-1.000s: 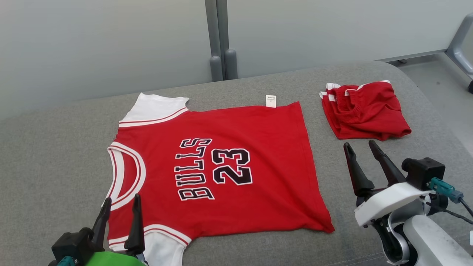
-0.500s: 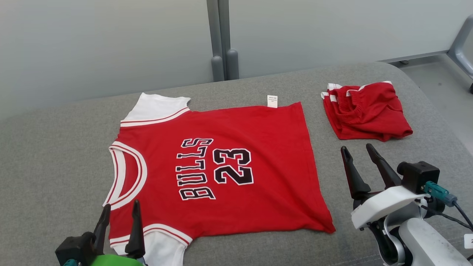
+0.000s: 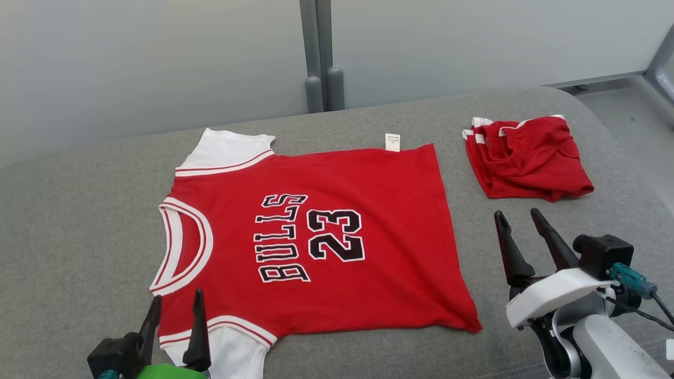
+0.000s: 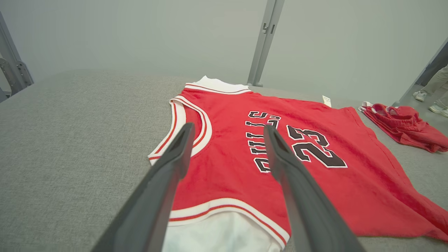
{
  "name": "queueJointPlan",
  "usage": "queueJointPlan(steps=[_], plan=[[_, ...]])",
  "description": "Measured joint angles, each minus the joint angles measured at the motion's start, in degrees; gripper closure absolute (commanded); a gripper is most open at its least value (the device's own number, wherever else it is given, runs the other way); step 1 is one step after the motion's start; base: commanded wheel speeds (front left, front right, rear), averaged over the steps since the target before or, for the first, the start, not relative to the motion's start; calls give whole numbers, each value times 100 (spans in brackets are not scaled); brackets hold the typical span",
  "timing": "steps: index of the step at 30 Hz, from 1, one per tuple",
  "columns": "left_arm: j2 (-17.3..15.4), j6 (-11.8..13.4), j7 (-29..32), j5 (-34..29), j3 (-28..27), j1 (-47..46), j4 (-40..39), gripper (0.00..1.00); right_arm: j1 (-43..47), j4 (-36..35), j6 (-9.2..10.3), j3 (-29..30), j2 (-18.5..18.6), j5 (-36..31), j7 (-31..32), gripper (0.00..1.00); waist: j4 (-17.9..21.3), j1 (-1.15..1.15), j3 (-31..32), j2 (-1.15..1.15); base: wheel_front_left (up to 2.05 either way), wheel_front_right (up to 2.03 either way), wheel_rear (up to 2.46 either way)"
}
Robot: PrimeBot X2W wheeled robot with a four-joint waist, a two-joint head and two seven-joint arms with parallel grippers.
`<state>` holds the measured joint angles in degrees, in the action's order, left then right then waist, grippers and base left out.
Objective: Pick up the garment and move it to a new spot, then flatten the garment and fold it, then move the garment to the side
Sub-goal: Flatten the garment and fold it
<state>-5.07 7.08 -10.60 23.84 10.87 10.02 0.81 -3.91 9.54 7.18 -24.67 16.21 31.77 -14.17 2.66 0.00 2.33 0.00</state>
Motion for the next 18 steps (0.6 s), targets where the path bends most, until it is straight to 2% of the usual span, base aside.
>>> queueJointPlan(steps=[5,13,18], plan=[[68,0,203,208,-105,23,97,0,87,12,0,144,1,-8,-1,0,-113,0,-50,0,0,0,0],[185,1,757,1207,-232,503,441,0,110,9,0,142,-43,-54,-11,0,-365,0,-159,0,0,0,0],[199,1,912,1558,-300,556,448,0,96,-9,0,86,-59,-102,-11,0,-465,0,-272,0,0,0,0]])
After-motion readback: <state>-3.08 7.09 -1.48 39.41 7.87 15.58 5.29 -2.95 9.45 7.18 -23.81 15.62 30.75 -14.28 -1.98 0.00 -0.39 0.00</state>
